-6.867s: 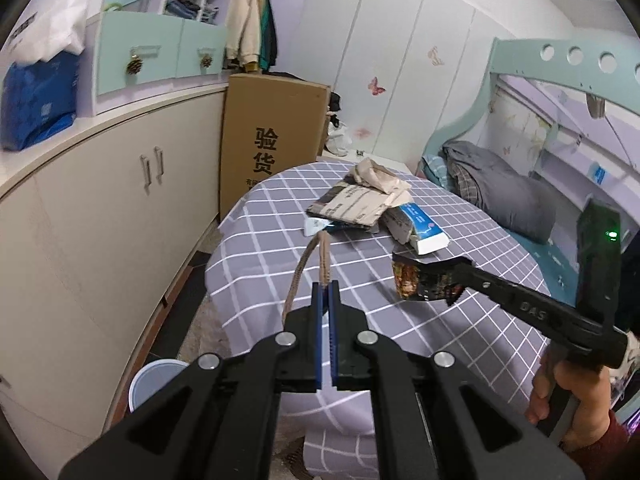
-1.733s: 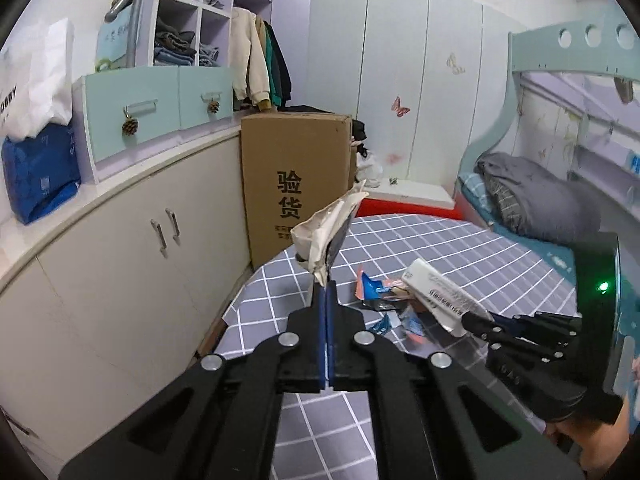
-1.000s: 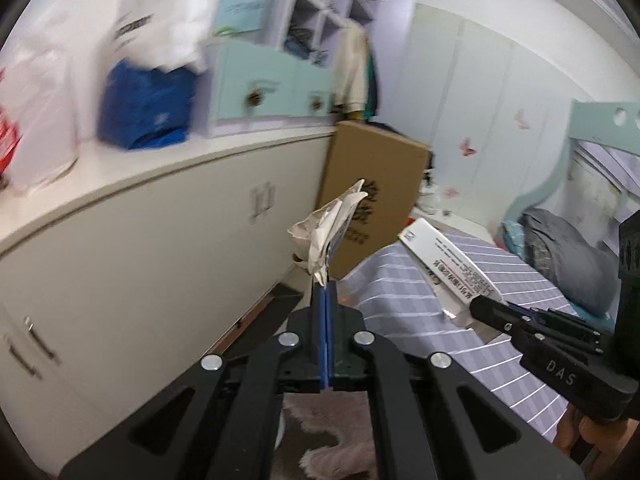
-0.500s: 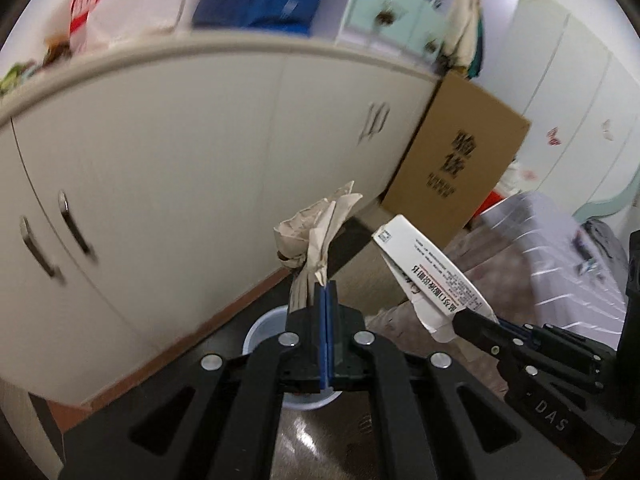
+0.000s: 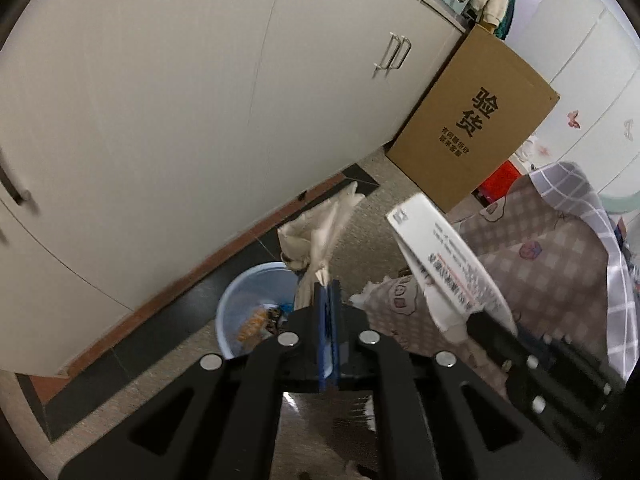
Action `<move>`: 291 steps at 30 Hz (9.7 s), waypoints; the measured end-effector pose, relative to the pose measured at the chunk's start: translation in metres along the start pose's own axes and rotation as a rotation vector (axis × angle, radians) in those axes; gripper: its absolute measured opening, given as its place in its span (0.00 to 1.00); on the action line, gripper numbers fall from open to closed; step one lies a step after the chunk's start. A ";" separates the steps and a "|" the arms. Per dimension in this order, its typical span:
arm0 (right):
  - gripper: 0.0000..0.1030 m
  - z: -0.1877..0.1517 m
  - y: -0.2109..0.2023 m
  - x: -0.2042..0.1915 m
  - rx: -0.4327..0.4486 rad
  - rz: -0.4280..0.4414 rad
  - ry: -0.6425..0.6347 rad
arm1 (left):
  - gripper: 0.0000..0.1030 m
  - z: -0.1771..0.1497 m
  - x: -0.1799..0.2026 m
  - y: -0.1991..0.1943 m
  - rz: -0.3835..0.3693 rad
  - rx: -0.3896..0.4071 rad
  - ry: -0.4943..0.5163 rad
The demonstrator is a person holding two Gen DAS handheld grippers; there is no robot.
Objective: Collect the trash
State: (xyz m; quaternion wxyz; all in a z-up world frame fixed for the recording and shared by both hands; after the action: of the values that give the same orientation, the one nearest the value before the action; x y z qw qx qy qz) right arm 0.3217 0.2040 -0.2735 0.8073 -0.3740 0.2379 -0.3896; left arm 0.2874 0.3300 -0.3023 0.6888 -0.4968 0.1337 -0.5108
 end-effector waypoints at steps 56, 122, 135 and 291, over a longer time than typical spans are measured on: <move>0.17 0.022 -0.028 -0.014 0.064 0.100 0.046 | 0.64 0.000 -0.032 -0.077 0.079 0.130 -0.137; 0.63 0.032 -0.147 0.311 0.107 -0.363 0.201 | 0.09 0.011 0.319 -0.059 -0.085 0.163 0.547; 0.08 0.040 -0.146 0.282 0.103 -0.340 0.176 | 0.09 0.021 0.254 -0.074 -0.104 0.150 0.450; 0.93 -0.174 -0.476 0.053 0.747 -0.471 0.174 | 0.92 -0.196 0.249 -0.411 -0.189 0.710 0.528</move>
State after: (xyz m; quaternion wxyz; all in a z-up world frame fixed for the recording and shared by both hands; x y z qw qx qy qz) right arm 0.0203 -0.1103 -0.0083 0.7533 -0.0667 0.0562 -0.6518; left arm 0.0274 0.0206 0.0231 0.7091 -0.0928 0.0753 -0.6949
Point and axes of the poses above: each gripper's, at about its wrist camera, not at the fingertips, and y roughly the way its jaws point, x to its right, z to its top, the point moved 3 cm from there along y, roughly the way its jaws point, and after that the axes turned 2 degrees about -y, right-handed, at the moved point
